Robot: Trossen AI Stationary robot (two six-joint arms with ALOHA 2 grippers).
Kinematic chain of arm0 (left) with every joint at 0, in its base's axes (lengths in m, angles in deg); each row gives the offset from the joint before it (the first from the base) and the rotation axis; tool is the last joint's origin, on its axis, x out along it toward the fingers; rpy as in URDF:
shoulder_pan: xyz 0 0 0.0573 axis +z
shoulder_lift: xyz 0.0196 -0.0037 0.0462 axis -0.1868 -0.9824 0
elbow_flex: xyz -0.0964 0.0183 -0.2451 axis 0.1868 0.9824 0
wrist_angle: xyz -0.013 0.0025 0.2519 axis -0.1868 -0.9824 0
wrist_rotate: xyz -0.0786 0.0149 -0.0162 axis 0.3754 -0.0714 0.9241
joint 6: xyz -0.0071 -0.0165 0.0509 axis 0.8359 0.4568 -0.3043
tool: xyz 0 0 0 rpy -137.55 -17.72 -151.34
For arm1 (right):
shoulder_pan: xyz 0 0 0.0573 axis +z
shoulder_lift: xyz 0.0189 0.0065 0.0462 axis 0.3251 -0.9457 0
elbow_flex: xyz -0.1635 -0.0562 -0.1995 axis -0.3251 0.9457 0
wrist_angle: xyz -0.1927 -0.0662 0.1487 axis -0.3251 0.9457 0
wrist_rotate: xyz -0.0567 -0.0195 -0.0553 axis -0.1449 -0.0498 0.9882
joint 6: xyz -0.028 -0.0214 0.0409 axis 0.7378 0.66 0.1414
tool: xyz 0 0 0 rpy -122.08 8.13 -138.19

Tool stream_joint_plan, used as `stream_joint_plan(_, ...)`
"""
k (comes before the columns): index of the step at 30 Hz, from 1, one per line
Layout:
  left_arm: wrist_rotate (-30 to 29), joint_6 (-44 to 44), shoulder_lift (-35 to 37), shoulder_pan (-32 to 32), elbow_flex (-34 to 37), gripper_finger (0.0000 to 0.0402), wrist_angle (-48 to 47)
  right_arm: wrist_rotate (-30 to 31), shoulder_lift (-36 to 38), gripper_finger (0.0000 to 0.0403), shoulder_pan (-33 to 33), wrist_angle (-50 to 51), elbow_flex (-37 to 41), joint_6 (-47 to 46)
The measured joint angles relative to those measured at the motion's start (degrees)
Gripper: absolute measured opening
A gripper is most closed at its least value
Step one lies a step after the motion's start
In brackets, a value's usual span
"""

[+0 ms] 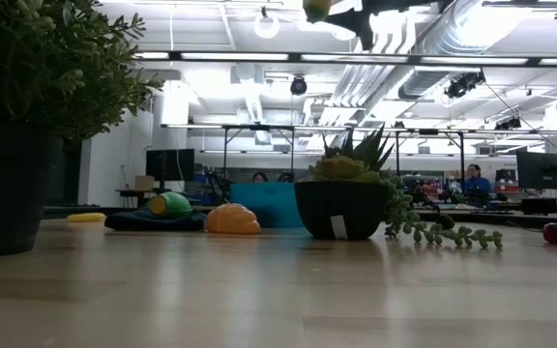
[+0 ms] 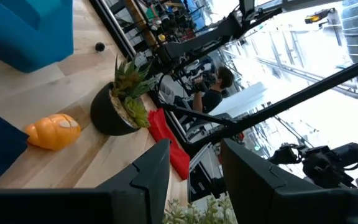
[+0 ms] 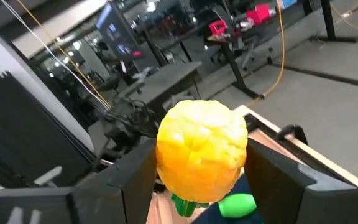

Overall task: Pick and placing Produce into tupperware
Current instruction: Put the yellow pineapple into the blue bin

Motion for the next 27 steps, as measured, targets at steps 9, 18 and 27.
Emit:
stream_joint_plan(9,0.4,0.0,0.0,0.0,0.0,0.0131,0.0,0.2,-9.3,0.0211,-0.4,15.3,-13.2,6.6)
stream_joint_plan(18,0.4,0.0,0.0,0.0,0.0,0.0131,-0.1,6.4,-17.3,0.0211,0.3,32.4,-26.4,13.6)
stream_joint_plan(27,0.3,0.0,0.0,0.0,0.0,0.0131,-0.1,7.5,-21.5,0.0211,0.5,35.5,-30.5,14.0)
